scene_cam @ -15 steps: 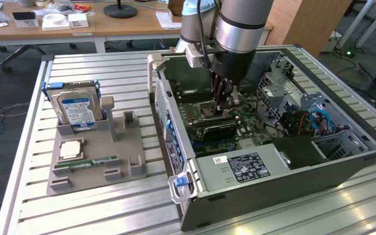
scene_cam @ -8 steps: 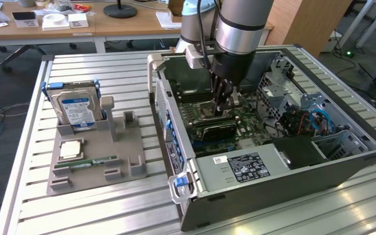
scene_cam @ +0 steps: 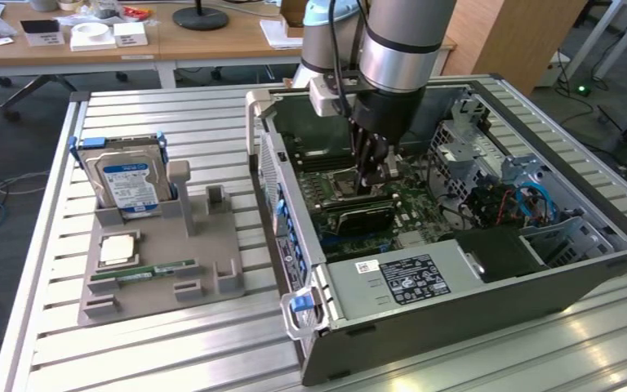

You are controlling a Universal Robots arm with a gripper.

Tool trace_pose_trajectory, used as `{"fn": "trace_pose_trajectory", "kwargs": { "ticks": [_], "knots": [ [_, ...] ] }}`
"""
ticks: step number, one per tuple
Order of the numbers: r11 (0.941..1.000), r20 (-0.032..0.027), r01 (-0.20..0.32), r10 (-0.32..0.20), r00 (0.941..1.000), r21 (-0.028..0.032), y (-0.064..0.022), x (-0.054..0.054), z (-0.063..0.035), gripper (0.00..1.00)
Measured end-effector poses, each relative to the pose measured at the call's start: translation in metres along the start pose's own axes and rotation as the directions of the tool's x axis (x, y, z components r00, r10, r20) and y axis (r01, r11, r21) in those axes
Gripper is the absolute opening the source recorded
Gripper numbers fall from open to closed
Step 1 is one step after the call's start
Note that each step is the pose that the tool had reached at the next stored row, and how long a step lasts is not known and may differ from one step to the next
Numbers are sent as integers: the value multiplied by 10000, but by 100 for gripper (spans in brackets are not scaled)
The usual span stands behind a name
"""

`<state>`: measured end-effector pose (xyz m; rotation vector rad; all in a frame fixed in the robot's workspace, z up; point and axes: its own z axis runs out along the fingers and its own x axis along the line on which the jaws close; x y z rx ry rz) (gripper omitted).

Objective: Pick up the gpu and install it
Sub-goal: 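Press down on the gpu until it lock into place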

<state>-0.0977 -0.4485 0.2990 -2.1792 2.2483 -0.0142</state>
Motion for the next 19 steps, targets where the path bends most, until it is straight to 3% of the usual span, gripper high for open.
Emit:
{"fn": "trace_pose_trajectory", "kwargs": {
  "ticks": [19],
  "knots": [
    [10000, 2, -1, 1, 10000, 2, 1, 2, 16, 11]
  ]
}}
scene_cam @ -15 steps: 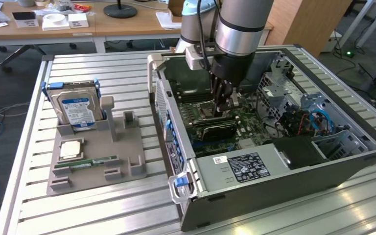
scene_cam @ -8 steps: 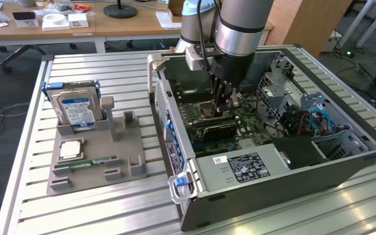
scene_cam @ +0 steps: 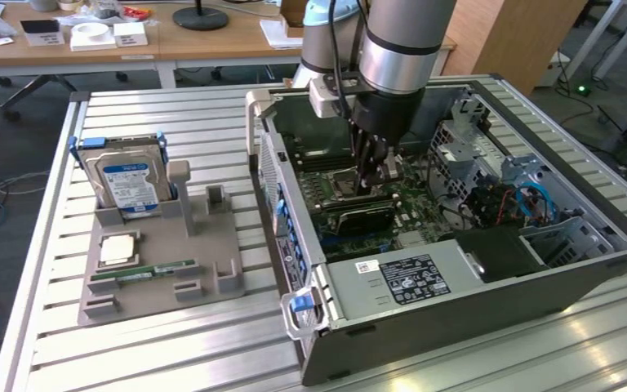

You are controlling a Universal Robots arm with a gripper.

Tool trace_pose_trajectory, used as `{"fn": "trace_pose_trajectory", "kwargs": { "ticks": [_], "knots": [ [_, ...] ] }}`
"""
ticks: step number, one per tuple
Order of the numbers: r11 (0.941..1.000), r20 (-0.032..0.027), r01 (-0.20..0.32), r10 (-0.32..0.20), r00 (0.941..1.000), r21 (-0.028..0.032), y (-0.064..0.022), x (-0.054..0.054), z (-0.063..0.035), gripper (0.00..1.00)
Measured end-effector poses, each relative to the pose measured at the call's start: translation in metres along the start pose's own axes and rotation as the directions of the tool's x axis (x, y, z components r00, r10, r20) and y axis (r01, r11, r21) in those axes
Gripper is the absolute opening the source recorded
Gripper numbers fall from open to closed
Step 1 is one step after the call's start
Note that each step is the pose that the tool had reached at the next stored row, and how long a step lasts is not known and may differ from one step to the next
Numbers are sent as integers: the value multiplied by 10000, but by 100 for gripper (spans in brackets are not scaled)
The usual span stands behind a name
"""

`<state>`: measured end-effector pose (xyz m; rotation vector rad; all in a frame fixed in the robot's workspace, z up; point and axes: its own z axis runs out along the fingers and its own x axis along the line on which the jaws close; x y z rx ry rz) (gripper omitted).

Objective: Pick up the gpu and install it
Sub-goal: 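Press down on the gpu until it lock into place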

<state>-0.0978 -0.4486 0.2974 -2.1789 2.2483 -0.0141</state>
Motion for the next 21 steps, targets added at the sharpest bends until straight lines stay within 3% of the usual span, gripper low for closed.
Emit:
{"fn": "trace_pose_trajectory", "kwargs": {
  "ticks": [6, 21],
  "knots": [
    [10000, -1, 1, -1, 10000, -1, 0, 20, 19, 11],
    [10000, -3, 1, -1, 10000, -2, 8, 21, 193, 11]
  ]
}}
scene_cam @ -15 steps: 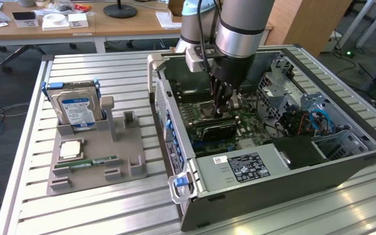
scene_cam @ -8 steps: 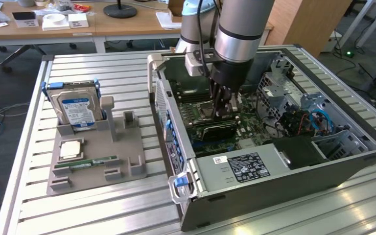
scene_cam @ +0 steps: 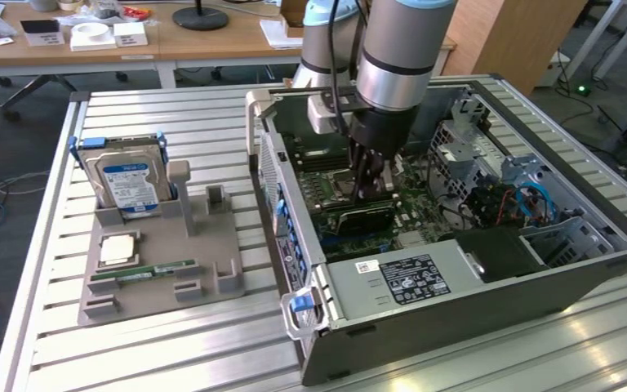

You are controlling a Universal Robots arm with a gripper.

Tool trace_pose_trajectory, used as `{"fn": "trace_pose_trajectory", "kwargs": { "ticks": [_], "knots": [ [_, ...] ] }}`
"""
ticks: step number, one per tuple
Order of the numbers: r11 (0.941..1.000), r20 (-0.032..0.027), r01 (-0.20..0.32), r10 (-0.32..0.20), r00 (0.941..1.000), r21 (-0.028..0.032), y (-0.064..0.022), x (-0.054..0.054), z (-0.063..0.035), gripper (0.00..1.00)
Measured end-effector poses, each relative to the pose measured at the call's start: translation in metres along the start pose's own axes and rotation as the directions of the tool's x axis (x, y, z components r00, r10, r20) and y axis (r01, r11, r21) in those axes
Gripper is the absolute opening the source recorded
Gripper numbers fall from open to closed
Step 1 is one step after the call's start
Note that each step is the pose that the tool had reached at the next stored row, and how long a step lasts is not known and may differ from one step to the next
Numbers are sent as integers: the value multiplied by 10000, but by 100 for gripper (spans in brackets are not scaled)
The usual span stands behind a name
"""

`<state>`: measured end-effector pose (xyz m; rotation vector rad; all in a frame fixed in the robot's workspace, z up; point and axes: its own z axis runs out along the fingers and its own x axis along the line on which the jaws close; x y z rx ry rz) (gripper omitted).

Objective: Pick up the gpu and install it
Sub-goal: 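Press down on the gpu until it lock into place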

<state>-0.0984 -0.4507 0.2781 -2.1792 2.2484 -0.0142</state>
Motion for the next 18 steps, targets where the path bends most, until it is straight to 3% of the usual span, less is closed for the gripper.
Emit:
{"fn": "trace_pose_trajectory", "kwargs": {
  "ticks": [18],
  "knots": [
    [10000, 2, -2, 2, 10000, 1, 7, -26, 73, 11]
  ]
}}
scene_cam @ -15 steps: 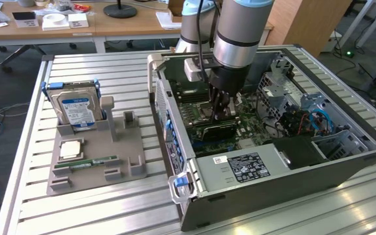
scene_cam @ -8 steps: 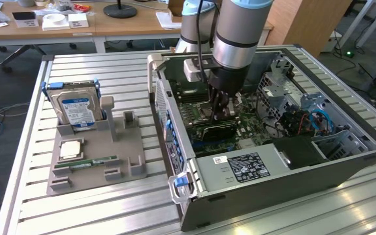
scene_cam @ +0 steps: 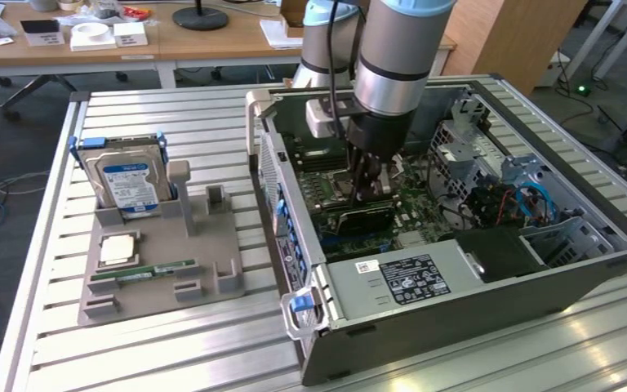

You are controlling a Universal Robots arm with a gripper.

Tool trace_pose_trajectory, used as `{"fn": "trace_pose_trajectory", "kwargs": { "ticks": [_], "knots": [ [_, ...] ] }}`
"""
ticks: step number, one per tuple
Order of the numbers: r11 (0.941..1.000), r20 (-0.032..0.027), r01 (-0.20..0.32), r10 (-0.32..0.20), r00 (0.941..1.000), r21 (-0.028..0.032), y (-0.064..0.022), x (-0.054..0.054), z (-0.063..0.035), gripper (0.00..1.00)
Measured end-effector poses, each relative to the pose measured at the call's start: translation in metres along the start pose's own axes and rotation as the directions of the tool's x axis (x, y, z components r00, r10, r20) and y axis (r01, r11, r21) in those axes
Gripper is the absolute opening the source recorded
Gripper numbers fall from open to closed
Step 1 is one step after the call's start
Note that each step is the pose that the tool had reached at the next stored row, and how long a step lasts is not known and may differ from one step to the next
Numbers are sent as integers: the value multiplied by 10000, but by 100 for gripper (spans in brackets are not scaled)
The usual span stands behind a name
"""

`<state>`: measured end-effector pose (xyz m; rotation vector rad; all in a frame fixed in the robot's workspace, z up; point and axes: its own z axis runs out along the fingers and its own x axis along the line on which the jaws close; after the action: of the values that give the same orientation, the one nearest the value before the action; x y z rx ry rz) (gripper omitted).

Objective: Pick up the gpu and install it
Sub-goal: 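Press down on the gpu until it lock into place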

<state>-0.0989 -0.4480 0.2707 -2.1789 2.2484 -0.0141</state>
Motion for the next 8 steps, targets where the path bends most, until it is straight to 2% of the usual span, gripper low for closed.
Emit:
{"fn": "trace_pose_trajectory", "kwargs": {
  "ticks": [8],
  "knots": [
    [10000, -2, 2, -2, 10000, -1, 0, 7, 31, 11]
  ]
}}
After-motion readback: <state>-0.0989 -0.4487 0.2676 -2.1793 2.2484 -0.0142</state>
